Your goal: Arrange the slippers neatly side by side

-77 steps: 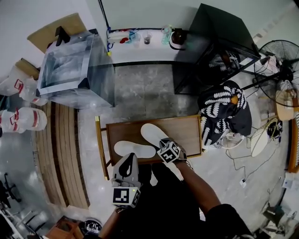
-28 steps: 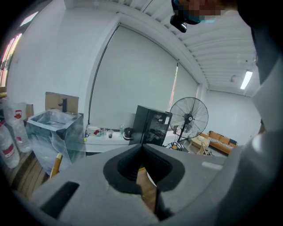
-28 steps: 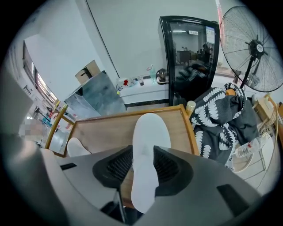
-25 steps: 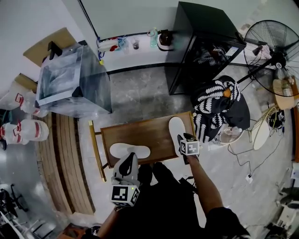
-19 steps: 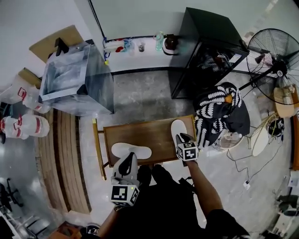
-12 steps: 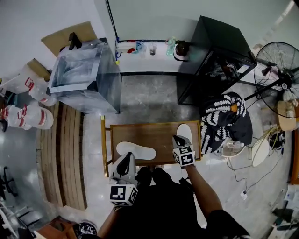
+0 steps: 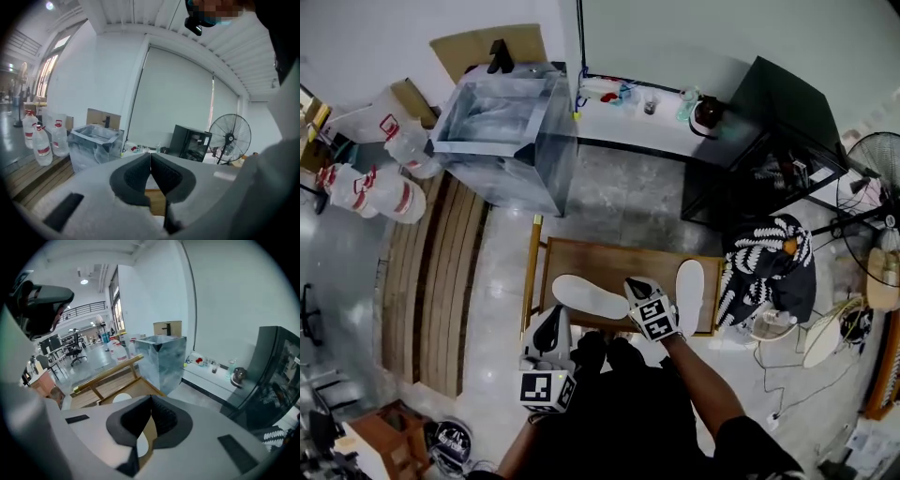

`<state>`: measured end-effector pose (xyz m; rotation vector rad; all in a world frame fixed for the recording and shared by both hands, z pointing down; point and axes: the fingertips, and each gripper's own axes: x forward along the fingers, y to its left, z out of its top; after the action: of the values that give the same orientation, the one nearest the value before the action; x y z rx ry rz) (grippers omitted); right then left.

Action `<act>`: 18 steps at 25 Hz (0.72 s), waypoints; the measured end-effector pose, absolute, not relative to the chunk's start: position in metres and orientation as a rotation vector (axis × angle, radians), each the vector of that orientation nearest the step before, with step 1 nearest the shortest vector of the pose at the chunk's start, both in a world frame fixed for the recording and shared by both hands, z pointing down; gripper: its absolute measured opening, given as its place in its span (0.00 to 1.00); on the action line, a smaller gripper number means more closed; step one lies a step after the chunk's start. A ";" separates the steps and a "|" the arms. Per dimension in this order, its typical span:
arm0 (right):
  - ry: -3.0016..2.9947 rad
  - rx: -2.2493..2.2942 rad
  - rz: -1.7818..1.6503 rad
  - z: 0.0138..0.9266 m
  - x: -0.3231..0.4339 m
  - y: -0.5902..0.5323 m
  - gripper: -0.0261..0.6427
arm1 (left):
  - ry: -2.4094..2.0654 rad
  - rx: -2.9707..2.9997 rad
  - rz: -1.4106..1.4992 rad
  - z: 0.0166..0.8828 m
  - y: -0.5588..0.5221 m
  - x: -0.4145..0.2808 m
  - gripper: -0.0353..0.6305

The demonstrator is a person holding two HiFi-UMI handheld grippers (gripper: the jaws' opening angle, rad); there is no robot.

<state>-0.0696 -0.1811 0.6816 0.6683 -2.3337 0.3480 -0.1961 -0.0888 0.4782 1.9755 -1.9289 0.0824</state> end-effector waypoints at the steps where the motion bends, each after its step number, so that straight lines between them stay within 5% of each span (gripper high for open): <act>1: -2.338 0.633 0.340 0.683 -0.079 -0.177 0.06 | -1.941 1.955 0.077 0.479 -0.086 -0.200 0.08; 18: -2.135 0.124 0.205 0.771 -0.160 -0.116 0.07 | -2.050 1.774 0.063 0.493 -0.061 -0.249 0.08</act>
<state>-0.1601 -0.1163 0.7712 0.1238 -2.1352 0.2053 -0.2495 -0.0608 0.4933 1.7740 -2.0503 0.0626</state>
